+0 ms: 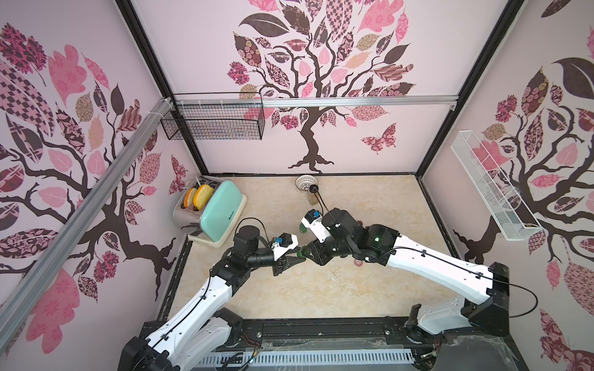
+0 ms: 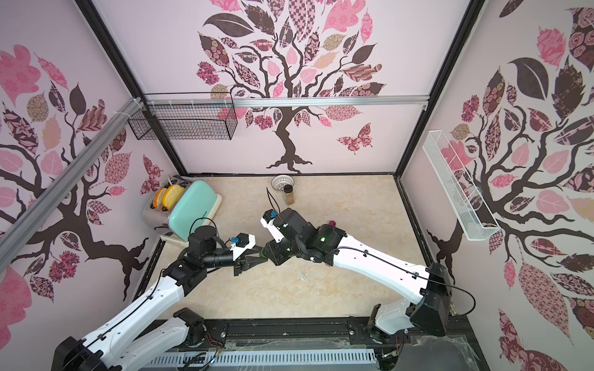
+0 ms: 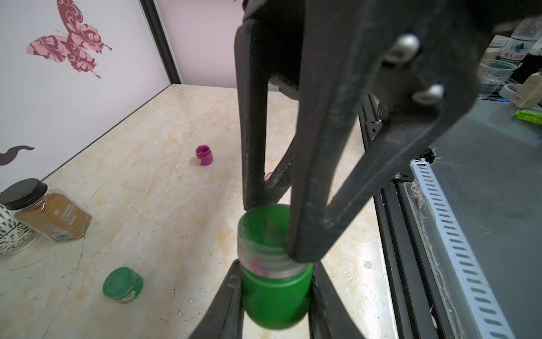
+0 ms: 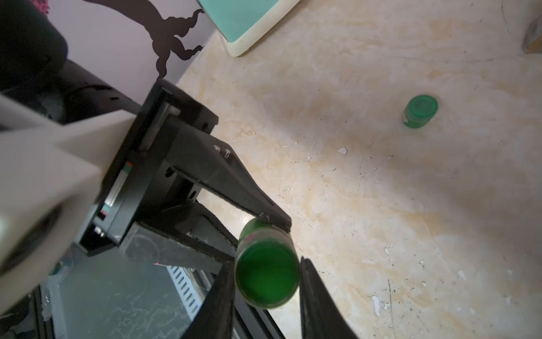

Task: Close the paint jar lid
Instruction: Screw the lid onto the paint jar.

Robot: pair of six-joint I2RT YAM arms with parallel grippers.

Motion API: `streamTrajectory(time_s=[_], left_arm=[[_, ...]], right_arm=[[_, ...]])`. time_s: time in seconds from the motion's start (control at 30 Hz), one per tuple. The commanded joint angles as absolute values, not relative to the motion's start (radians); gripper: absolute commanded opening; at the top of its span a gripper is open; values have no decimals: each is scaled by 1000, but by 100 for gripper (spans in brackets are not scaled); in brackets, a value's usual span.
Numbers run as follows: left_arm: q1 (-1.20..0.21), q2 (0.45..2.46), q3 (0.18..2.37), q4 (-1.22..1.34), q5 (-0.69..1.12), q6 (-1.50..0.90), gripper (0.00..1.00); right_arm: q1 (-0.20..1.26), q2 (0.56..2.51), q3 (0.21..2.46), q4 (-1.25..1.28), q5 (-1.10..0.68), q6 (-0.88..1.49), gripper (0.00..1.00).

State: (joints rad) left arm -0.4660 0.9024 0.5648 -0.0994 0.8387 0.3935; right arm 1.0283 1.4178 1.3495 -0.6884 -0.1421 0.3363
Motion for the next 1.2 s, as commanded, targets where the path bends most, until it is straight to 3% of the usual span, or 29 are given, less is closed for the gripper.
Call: streamTrajectory(time_s=[0.0, 0.2, 0.5, 0.83, 1.17], left_arm=[[-492, 884, 592, 18, 948, 406, 18], [-492, 883, 592, 17, 947, 407, 18], [-492, 881, 589, 18, 946, 406, 18], [-492, 884, 589, 18, 953, 404, 18], [-493, 889, 591, 18, 959, 404, 18]], right_arm=[[1048, 1471, 1384, -653, -139, 544, 9], [1048, 1465, 1409, -668, -122, 545, 12], [1028, 1374, 1449, -713, 0, 366, 40], [938, 1180, 1347, -626, -81, 63, 70], [925, 1194, 1337, -750, -374, -375, 71]])
